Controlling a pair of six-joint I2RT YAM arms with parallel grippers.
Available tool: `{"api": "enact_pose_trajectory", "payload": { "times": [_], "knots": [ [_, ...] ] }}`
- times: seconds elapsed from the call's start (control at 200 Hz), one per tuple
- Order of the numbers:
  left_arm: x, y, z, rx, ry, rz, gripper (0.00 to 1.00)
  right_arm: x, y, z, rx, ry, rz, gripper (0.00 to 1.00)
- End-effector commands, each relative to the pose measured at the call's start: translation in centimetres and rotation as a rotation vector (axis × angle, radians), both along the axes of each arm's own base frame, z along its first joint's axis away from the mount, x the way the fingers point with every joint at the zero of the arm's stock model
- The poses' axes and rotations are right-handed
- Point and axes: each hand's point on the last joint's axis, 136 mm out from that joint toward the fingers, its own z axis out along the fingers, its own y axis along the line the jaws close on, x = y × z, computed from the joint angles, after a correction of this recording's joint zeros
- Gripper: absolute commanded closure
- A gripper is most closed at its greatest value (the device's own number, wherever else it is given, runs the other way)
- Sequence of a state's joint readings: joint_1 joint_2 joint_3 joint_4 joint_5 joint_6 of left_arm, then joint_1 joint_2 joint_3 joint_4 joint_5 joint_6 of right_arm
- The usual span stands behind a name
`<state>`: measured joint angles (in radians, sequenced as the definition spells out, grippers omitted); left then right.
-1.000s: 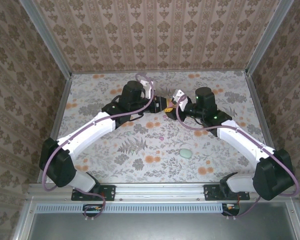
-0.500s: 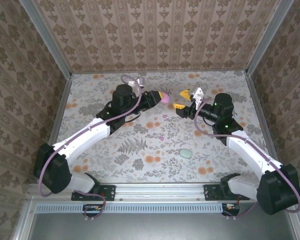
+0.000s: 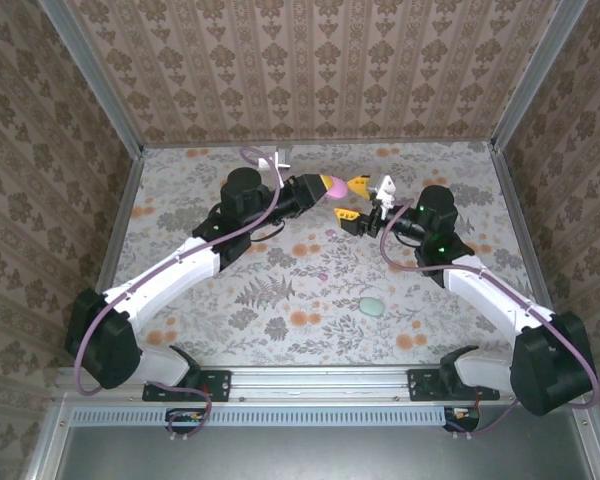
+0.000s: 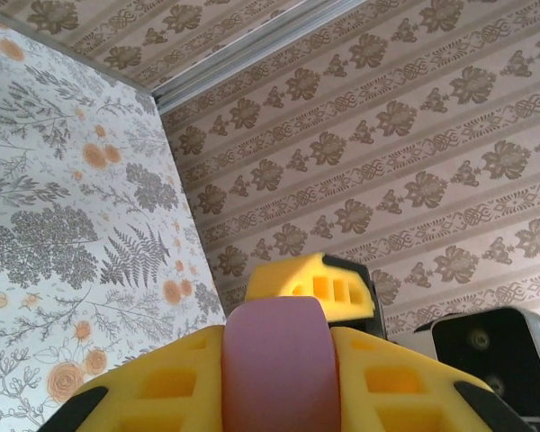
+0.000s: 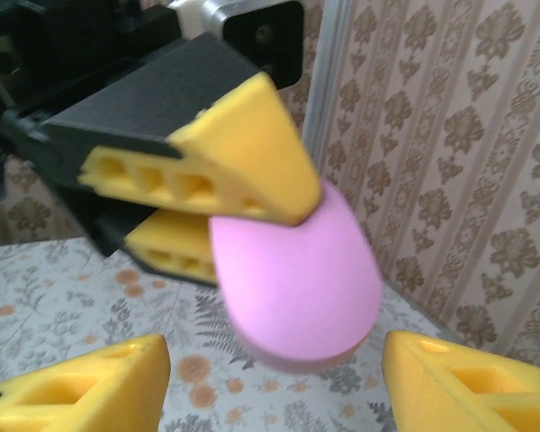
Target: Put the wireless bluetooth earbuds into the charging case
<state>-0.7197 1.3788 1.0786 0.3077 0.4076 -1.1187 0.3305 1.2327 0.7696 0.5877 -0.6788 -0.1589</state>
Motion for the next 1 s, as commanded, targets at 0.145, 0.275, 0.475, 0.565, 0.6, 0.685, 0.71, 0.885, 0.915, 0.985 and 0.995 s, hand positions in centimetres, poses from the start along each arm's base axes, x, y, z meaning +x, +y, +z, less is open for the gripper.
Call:
{"api": "enact_pose_trajectory", "payload": {
  "times": [0.145, 0.275, 0.475, 0.565, 0.6, 0.685, 0.71, 0.885, 0.915, 0.985, 0.995],
  "knots": [
    [-1.4, 0.3, 4.0, -0.073, -0.073, -0.031, 0.93, -0.5, 1.1, 3.2, 0.040, -0.088, 0.118, 0.42],
    [-1.4, 0.3, 4.1, -0.074, -0.080, -0.032, 0.93, -1.1, 1.5, 3.2, 0.029, -0.085, 0.174, 0.49],
    [-1.4, 0.5, 4.2, -0.071, -0.085, -0.026, 0.93, -1.0, 1.4, 2.7, 0.012, -0.073, 0.160, 0.53],
    [-1.4, 0.5, 4.2, -0.070, -0.084, -0.025, 0.94, -1.0, 1.3, 2.5, 0.003, -0.066, 0.158, 0.55],
    [-1.4, 0.5, 4.2, -0.070, -0.083, -0.025, 0.93, -1.0, 1.3, 2.5, -0.001, -0.066, 0.157, 0.56],
    [-1.3, 0.6, 4.1, -0.067, -0.083, -0.020, 0.92, -1.0, 1.3, 2.3, -0.010, -0.060, 0.159, 0.62],
    [-1.3, 0.6, 4.0, -0.065, -0.083, -0.019, 0.90, -1.1, 1.3, 2.2, -0.011, -0.056, 0.165, 0.63],
    [-1.3, 1.2, 4.1, -0.018, -0.156, 0.004, 0.46, -1.5, 1.4, 2.6, -0.002, 0.023, 0.210, 0.66],
    [-1.2, 1.5, 4.2, -0.002, -0.190, 0.016, 0.38, -1.4, 1.4, 2.7, 0.002, 0.057, 0.215, 0.67],
    [-1.7, 2.4, 4.7, 0.042, -0.311, 0.041, 0.29, -1.8, 1.4, 2.7, 0.008, 0.125, 0.260, 0.68],
    [-1.7, 2.6, 4.8, 0.051, -0.330, 0.046, 0.28, -1.9, 1.5, 2.9, 0.009, 0.129, 0.273, 0.68]
  ]
}}
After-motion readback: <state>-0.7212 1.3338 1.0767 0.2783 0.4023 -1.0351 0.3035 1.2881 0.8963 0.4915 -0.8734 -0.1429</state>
